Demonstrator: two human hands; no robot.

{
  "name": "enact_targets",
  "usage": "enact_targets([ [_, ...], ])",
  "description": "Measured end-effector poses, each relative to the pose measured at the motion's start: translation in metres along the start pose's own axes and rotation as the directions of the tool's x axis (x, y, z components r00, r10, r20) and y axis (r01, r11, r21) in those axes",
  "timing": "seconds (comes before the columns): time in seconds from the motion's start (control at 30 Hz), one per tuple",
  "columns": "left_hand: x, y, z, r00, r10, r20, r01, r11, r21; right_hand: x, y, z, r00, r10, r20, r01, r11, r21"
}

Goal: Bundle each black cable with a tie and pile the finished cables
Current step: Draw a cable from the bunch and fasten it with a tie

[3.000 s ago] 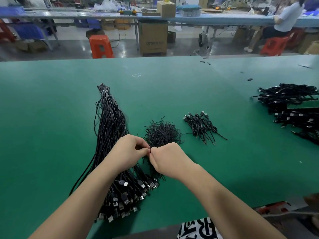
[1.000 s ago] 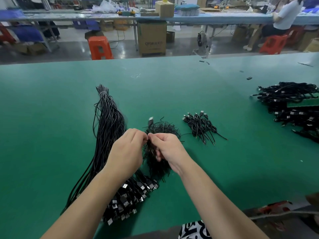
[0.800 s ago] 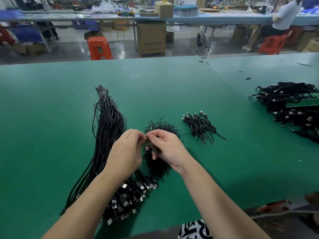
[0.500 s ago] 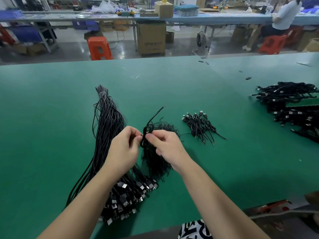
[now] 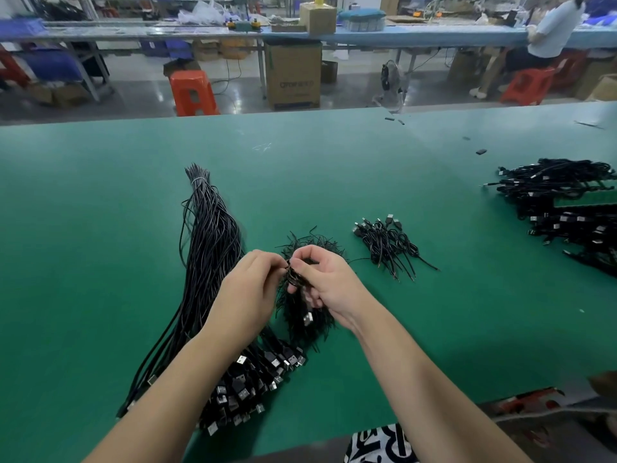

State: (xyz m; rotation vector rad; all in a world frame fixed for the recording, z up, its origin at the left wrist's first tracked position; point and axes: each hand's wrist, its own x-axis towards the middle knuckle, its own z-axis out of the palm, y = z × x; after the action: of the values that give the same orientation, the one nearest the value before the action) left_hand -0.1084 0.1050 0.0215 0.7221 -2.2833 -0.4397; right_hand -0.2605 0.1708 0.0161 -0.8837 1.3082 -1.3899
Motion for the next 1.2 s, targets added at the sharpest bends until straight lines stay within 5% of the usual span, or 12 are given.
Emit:
enact_targets([
  [0.2, 0.003, 0.0, -0.006, 0.973, -0.207, 0.103, 0.224, 0.953, -0.204, 0.001, 0.009, -0.001, 0.995, -0.101, 0.007, 0.1, 0.98, -0.17],
  [0.47, 0.006, -0.006, -0.008, 0.949, -0.288, 0.124, 0.309, 0.927, -0.214, -0.002, 0.014, -0.002, 0.989, -0.131, 0.063, 0.144, 0.937, -0.32],
  [0.6, 0.005, -0.007, -0.007, 0.953, -0.286, 0.102, 0.302, 0.929, -0.215, 0.002, 0.013, 0.006, 0.991, -0.119, -0.061, 0.11, 0.986, -0.123],
  [0.67, 0.003, -0.006, -0.005, 0.962, -0.264, 0.074, 0.274, 0.938, -0.211, 0.003, 0.014, 0.005, 0.974, -0.157, -0.161, 0.117, 0.966, -0.232],
  [0.77, 0.001, -0.003, -0.002, 0.99, -0.143, 0.0, 0.143, 0.986, -0.081, 0.0, 0.014, 0.006, 0.985, -0.127, -0.114, 0.095, 0.963, -0.254],
  [0.9, 0.001, -0.01, 0.003, 0.963, 0.268, -0.02, -0.256, 0.938, 0.233, -0.002, 0.01, 0.008, 0.997, 0.022, -0.074, -0.027, 0.997, -0.071],
  [0.97, 0.0, -0.016, 0.003, 0.932, 0.361, 0.011, -0.348, 0.889, 0.298, -0.002, 0.009, 0.007, 0.996, 0.076, -0.043, -0.078, 0.996, -0.042],
  [1.2, 0.001, -0.01, -0.004, 0.966, 0.248, -0.073, -0.241, 0.965, 0.1, -0.005, 0.004, -0.001, 0.986, 0.023, 0.164, -0.017, 0.999, -0.039],
])
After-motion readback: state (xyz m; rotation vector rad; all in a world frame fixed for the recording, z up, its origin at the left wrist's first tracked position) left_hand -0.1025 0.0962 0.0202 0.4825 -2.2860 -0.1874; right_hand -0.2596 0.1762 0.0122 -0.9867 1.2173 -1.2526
